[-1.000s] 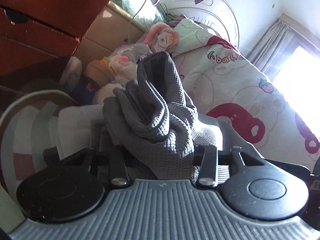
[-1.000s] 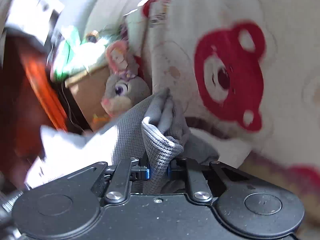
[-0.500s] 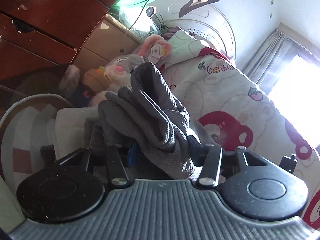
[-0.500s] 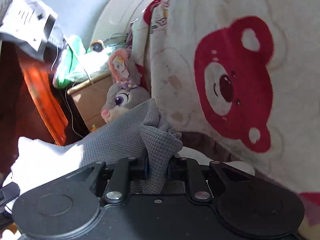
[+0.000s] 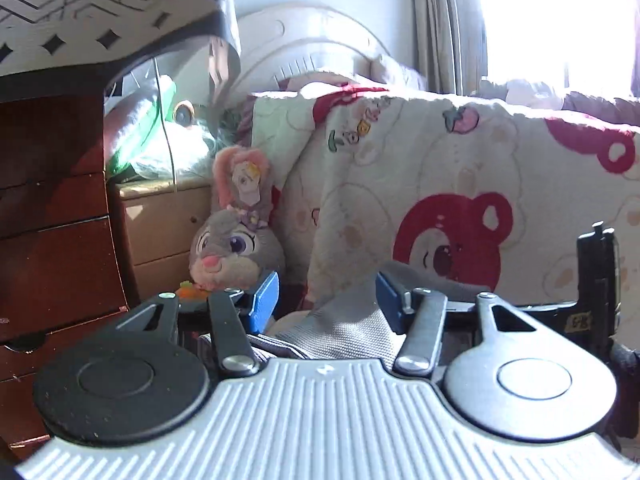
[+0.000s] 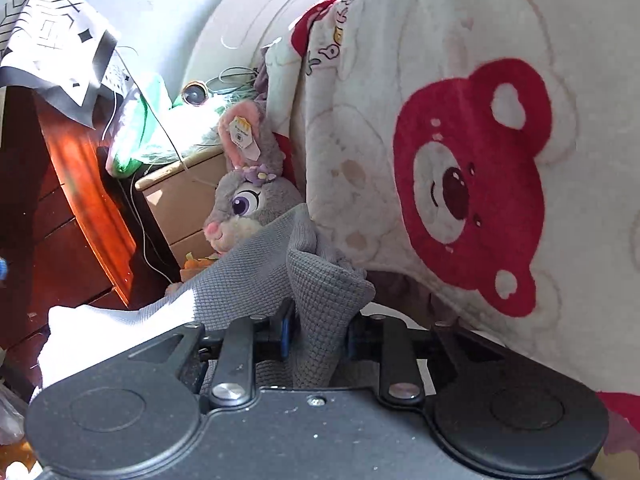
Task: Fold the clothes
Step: 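Lower the shirt onto the clothes stack and open both grippers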
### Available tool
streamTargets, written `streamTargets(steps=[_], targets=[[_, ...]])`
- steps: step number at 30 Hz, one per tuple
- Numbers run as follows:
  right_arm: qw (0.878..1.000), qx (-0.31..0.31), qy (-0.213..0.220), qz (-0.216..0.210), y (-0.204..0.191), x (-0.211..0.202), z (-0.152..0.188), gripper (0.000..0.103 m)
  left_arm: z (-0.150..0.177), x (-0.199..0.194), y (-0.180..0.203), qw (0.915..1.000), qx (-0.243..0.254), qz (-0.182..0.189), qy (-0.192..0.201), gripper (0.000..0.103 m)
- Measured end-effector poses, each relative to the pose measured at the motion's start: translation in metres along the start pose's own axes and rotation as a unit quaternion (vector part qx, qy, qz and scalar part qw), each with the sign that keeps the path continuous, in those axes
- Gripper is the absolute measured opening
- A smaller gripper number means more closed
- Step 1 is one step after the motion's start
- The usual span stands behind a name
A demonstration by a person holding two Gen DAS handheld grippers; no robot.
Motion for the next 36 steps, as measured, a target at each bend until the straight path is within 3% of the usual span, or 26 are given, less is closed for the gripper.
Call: streamTargets(steps=[3, 5, 7, 12, 15, 20, 21, 22, 23, 24, 26, 27, 28, 29, 30, 33, 35, 36], targets=[[1.0, 0.009, 0.013, 0.001, 0.002, 0.001, -0.008, 0.028, 0.017, 0.041, -0.017, 0.996, -0.014, -0.037, -0.081, 0.044], [1.0, 0.019, 0.021, 0.005, 0.012, 0.001, -0.01, 0.027, 0.044, 0.055, -0.032, 0.9912, -0.015, -0.075, -0.108, 0.042], [0.999, 0.041, 0.017, -0.009, 0.023, 0.0, -0.01, 0.025, 0.072, 0.059, -0.047, 0.9887, -0.035, -0.077, -0.123, 0.043], [0.991, 0.125, 0.014, -0.041, 0.043, -0.002, 0.002, 0.023, 0.078, 0.055, -0.047, 0.99, -0.041, -0.072, -0.114, 0.043], [0.977, 0.204, 0.037, -0.056, 0.056, -0.004, 0.002, 0.018, 0.071, 0.058, -0.042, 0.9903, -0.036, -0.07, -0.115, 0.043], [0.979, 0.194, 0.033, -0.047, 0.065, 0.012, 0.004, 0.019, 0.065, 0.053, -0.034, 0.9915, -0.027, -0.07, -0.106, 0.043], [0.979, 0.198, 0.028, -0.042, 0.072, 0.016, 0.007, 0.027, 0.065, 0.053, -0.032, 0.9915, -0.027, -0.071, -0.106, 0.043], [0.978, 0.203, 0.023, -0.037, 0.078, 0.02, 0.011, 0.048, 0.065, 0.054, -0.031, 0.9912, -0.025, -0.074, -0.107, 0.043], [0.977, 0.208, 0.019, -0.034, 0.085, 0.023, 0.015, 0.056, 0.065, 0.056, -0.029, 0.9909, -0.023, -0.078, -0.107, 0.043], [0.976, 0.214, 0.022, -0.038, 0.092, 0.02, 0.02, 0.057, 0.065, 0.057, -0.026, 0.9907, -0.019, -0.082, -0.107, 0.043], [0.981, 0.192, 0.028, -0.023, 0.098, 0.006, 0.02, 0.057, 0.063, 0.058, -0.019, 0.9899, -0.006, -0.091, -0.109, 0.043], [0.985, 0.166, 0.034, 0.012, 0.098, -0.003, 0.017, 0.054, 0.061, 0.059, -0.015, 0.9891, 0.005, -0.097, -0.111, 0.044], [0.988, 0.139, 0.04, 0.052, 0.098, -0.013, 0.014, 0.022, 0.059, 0.06, -0.012, 0.9876, 0.013, -0.105, -0.116, 0.045], [0.988, 0.105, 0.052, 0.105, 0.096, -0.025, 0.01, 0.008, 0.057, 0.061, -0.01, 0.9857, 0.021, -0.113, -0.123, 0.045], [0.988, 0.08, 0.059, 0.116, 0.096, -0.036, 0.006, 0.007, 0.055, 0.063, -0.009, 0.983, 0.027, -0.123, -0.134, 0.045], [0.998, 0.01, 0.008, 0.058, 0.086, -0.062, -0.001, 0.01, 0.047, 0.052, -0.009, 0.9783, 0.014, -0.143, -0.149, 0.052], [0.997, -0.076, -0.016, 0.024, 0.067, -0.081, 0.008, 0.033, 0.045, 0.034, 0.003, 0.9783, 0.023, -0.148, -0.143, 0.063], [0.994, -0.105, -0.022, 0.012, 0.059, -0.09, 0.015, 0.052, 0.044, 0.025, 0.01, 0.9782, 0.03, -0.151, -0.139, 0.07]])
Point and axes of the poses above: each gripper's, at about its wrist camera, not at the fingertips, and x roughly the way its jaws point, y to its right, z to its underside, the point moved 1 cm from there along x, roughly the way its jaws point, and after that the axes turned 5 degrees about -z, right-handed, at the moved point
